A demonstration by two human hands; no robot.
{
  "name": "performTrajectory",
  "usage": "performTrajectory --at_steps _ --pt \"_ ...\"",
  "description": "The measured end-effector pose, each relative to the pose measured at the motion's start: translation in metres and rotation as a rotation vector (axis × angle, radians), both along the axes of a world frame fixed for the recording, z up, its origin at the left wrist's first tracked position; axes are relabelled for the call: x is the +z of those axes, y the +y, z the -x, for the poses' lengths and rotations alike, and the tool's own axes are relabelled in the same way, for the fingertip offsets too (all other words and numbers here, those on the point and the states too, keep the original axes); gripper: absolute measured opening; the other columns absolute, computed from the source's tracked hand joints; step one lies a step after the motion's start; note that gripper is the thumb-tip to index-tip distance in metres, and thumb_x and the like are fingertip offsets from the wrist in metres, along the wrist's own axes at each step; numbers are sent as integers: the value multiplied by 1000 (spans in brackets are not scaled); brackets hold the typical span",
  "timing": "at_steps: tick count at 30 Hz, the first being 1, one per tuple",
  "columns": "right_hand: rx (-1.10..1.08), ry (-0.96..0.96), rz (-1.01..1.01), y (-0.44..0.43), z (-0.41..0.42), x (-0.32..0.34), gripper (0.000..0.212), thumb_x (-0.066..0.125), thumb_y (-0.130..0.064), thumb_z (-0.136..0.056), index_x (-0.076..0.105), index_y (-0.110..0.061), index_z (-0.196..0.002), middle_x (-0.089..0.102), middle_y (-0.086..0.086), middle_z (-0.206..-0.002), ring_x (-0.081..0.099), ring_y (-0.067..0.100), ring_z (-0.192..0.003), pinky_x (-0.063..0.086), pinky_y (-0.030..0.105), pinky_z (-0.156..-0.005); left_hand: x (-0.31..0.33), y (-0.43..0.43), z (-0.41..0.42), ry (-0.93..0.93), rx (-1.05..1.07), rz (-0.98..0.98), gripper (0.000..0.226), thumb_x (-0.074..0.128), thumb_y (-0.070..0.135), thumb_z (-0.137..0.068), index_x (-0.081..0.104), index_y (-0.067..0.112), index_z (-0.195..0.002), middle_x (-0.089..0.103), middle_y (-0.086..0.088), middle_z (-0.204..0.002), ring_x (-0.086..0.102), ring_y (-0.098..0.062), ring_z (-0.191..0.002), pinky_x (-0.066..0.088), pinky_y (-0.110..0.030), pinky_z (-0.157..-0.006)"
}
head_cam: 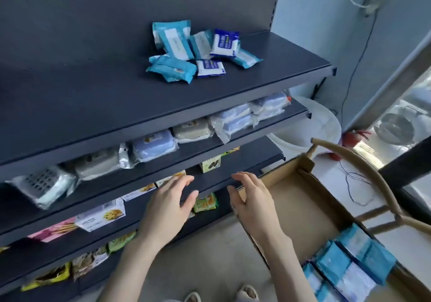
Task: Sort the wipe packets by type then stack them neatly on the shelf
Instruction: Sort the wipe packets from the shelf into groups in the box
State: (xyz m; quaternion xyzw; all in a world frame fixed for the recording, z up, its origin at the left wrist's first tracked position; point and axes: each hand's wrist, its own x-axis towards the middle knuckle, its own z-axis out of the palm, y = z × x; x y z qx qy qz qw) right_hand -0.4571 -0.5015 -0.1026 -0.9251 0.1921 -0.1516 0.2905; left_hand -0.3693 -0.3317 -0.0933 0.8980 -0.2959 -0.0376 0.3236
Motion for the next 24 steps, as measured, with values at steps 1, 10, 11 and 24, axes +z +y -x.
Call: performTrajectory --at_steps 1,10,11,24 --pt "15 -11 2 5 -13 6 30 56 -23 -94 59 -13 -122 59 1 -125 54 24 -110 41 30 -89 7 8 -10 -16 17 11 33 55 31 -93 57 20 -124 60 9 -121 56 -11 -110 46 -29 -91" --pt "89 -143 76 -6 -134 75 30 52 -28 -96 58 -16 -123 57 -2 -125 54 20 -109 44 31 -87 68 14 -123 -191 83 159 27 59 24 -91 60 16 -117 63 7 -109 60 -14 -101 49 -32 -85" --pt "89 -156 81 -12 -149 82 30 53 -28 -96 58 -16 -123 56 -2 -125 56 21 -107 44 31 -86 73 8 -138 -204 80 174 27 60 24 -91 60 15 -116 63 6 -108 60 -13 -101 49 -34 -86" --pt "-10 46 100 -112 -326 100 35 52 -33 -94 55 -15 -123 55 10 -123 48 33 -112 43 37 -84 94 -101 -321 -167 -30 -179 58 50 47 -93 35 22 -143 31 8 -151 22 -12 -140 21 -33 -111"
